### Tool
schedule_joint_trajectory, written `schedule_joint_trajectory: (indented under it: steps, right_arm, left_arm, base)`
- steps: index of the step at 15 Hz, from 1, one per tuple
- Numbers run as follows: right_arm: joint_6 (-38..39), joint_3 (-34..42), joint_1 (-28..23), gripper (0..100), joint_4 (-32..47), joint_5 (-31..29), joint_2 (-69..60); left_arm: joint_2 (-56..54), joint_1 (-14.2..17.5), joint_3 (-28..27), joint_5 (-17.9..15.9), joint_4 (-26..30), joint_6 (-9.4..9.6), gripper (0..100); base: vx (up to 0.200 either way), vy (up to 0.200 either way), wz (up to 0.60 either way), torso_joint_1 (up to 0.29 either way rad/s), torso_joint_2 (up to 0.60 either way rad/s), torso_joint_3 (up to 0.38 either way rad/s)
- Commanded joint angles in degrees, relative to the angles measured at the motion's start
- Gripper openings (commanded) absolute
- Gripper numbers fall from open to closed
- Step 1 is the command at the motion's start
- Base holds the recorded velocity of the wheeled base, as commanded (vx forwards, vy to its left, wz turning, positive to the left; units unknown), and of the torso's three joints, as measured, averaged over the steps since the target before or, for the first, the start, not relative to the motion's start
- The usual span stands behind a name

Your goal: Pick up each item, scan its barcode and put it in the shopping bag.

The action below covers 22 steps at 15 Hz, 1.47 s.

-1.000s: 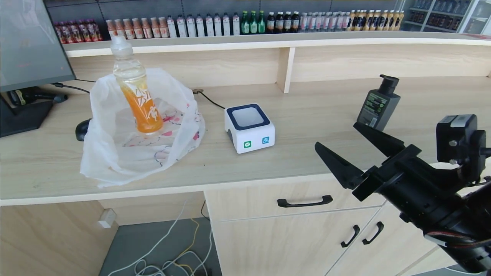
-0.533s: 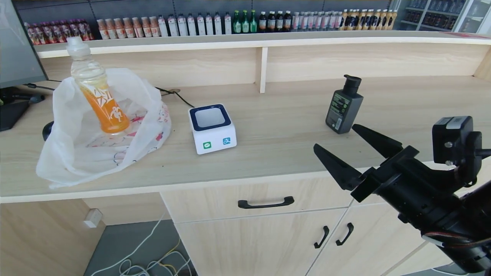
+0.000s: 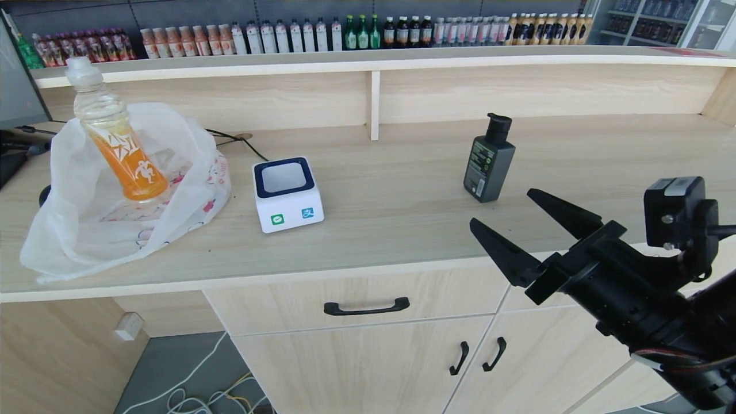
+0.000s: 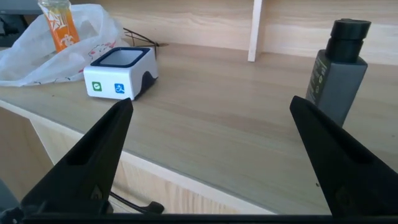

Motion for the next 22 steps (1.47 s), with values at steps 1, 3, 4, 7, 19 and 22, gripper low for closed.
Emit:
schedule_joint_trajectory:
  steps: [1, 3, 4, 7, 19, 22]
  right_arm:
    - [0.0, -0.3, 0.1, 100, -0.1, 0.0, 0.6]
    - [1.8, -0.7, -0.1, 100, -0.1, 0.0, 0.7]
    - [4.0, -4.1, -0.6, 100, -0.1, 0.0, 1.4]
    - [2.9, -8.4, -4.5, 100, 1.8, 0.5, 0.6]
    - [2.0, -33.5, -14.0, 100, 33.1, 7.7, 4.5]
    - [1.6, -35.0, -19.2, 100, 33.1, 12.7, 7.7]
  left_arm:
    - [0.0, 0.0, 0.0, 0.0, 0.0, -0.01, 100]
    - [0.0, 0.0, 0.0, 0.0, 0.0, -0.01, 100]
    - [0.0, 0.0, 0.0, 0.0, 0.0, -0.01, 100]
    - [0.0, 0.0, 0.0, 0.0, 0.0, -0.01, 100]
    - [0.0, 0.0, 0.0, 0.0, -0.1, -0.01, 100]
    - [0.0, 0.0, 0.0, 0.0, -0.1, -0.01, 100]
  base:
    - [0.000, 0.000, 0.00, 0.000, 0.00, 0.000]
    - [0.000, 0.000, 0.00, 0.000, 0.00, 0.000]
    - [0.000, 0.000, 0.00, 0.000, 0.00, 0.000]
    - [0.000, 0.000, 0.00, 0.000, 0.00, 0.000]
    - [0.000, 0.000, 0.00, 0.000, 0.00, 0.000]
    - [0.000, 0.000, 0.00, 0.000, 0.00, 0.000]
